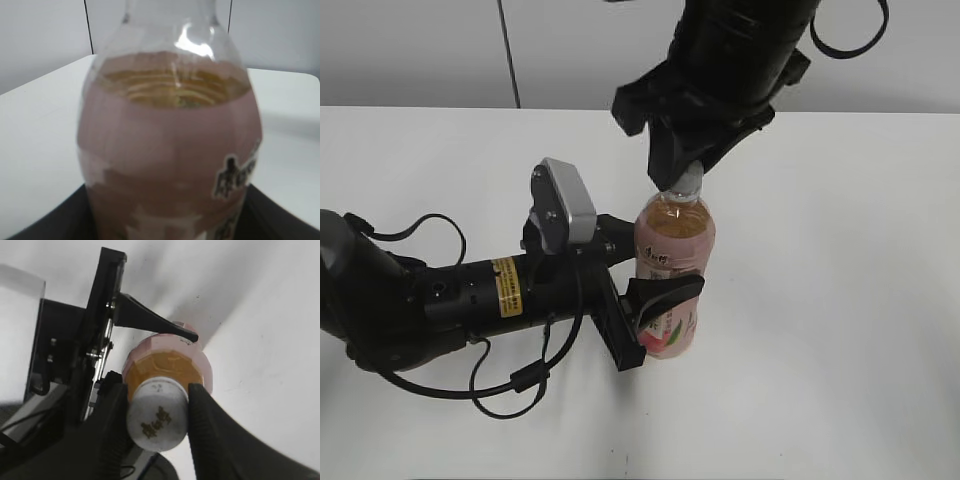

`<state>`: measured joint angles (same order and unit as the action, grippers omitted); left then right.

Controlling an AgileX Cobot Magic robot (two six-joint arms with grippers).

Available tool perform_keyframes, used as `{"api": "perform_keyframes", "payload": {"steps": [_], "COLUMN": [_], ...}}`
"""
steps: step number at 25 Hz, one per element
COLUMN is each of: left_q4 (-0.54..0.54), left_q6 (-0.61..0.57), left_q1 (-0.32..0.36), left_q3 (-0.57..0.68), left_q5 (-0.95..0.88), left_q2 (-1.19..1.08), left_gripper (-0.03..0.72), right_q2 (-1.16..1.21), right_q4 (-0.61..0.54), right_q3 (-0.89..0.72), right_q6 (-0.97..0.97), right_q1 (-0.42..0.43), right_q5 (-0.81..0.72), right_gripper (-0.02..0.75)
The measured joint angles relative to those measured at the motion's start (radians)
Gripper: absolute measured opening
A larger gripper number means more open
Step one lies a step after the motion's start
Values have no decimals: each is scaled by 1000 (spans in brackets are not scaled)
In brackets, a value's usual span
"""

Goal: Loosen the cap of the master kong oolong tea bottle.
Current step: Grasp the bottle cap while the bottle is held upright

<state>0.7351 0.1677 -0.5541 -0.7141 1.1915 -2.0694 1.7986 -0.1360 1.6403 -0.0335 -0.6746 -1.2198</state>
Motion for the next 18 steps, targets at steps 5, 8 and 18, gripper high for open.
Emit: {"api": "perform_keyframes", "payload": {"steps": [5, 8, 18], "left_q4": [0, 1, -10], "left_q6": [0, 0, 0], "left_q1": [0, 0, 0], "left_q3": [0, 0, 0], "left_q5": [0, 0, 0], "left_q2": [0, 0, 0], "left_gripper": [390, 390, 390], "right_q2": [0, 0, 2], "right_q4": [-9, -11, -38], "right_q3": [0, 0, 0], "right_q6": [-377, -643, -1338], "right_q1": [0, 0, 0], "right_q5": [1, 1, 20], "right_gripper": [274, 274, 274]}}
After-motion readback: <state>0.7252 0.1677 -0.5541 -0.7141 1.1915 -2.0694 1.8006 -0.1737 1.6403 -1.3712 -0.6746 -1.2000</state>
